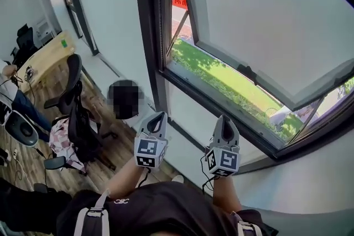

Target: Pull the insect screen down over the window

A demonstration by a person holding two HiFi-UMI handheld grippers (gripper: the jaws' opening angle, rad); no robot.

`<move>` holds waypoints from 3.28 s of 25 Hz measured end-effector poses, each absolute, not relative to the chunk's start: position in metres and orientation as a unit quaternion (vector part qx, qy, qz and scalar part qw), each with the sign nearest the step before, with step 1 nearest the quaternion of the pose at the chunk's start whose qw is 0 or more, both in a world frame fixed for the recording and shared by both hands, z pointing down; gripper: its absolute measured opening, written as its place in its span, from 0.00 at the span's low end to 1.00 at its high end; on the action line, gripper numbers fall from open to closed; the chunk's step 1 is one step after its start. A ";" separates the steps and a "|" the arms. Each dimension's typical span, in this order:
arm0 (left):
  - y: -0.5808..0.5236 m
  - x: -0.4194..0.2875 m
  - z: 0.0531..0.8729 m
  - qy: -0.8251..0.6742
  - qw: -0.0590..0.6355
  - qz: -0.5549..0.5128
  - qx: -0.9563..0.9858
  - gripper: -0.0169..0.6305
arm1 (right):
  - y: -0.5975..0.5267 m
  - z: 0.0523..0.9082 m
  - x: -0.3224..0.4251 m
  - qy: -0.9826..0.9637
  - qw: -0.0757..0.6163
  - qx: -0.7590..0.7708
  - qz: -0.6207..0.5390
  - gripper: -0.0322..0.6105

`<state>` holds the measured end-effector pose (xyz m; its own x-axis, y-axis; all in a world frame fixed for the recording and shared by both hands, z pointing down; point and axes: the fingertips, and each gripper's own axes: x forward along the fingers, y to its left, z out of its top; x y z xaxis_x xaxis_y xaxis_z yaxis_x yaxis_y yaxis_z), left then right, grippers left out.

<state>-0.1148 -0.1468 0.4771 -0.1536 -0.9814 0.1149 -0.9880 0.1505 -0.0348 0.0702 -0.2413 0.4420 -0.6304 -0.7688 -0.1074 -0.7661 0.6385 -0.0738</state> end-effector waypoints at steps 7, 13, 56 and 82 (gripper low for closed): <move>-0.210 -0.128 0.479 -0.743 0.047 0.046 0.666 0.04 | -0.287 0.439 0.074 0.888 0.054 -0.457 -0.004 0.06; -0.246 -0.101 0.499 -0.704 0.071 0.046 0.705 0.04 | -0.294 0.442 0.112 0.863 0.039 -0.504 0.006 0.06; -0.383 -0.152 0.430 -0.573 -0.248 0.181 0.760 0.05 | -0.326 0.398 0.149 0.660 -0.237 -0.657 0.275 0.06; -0.417 -0.242 0.264 -0.582 -0.459 0.275 0.613 0.24 | -0.307 0.269 0.256 0.494 -0.379 -0.664 0.414 0.24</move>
<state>-0.2423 -0.4170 0.2638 0.1723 -0.9649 -0.1979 -0.4603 0.0988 -0.8823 0.2560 -0.3068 0.2694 0.1692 -0.9698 -0.1756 -0.3429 -0.2250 0.9120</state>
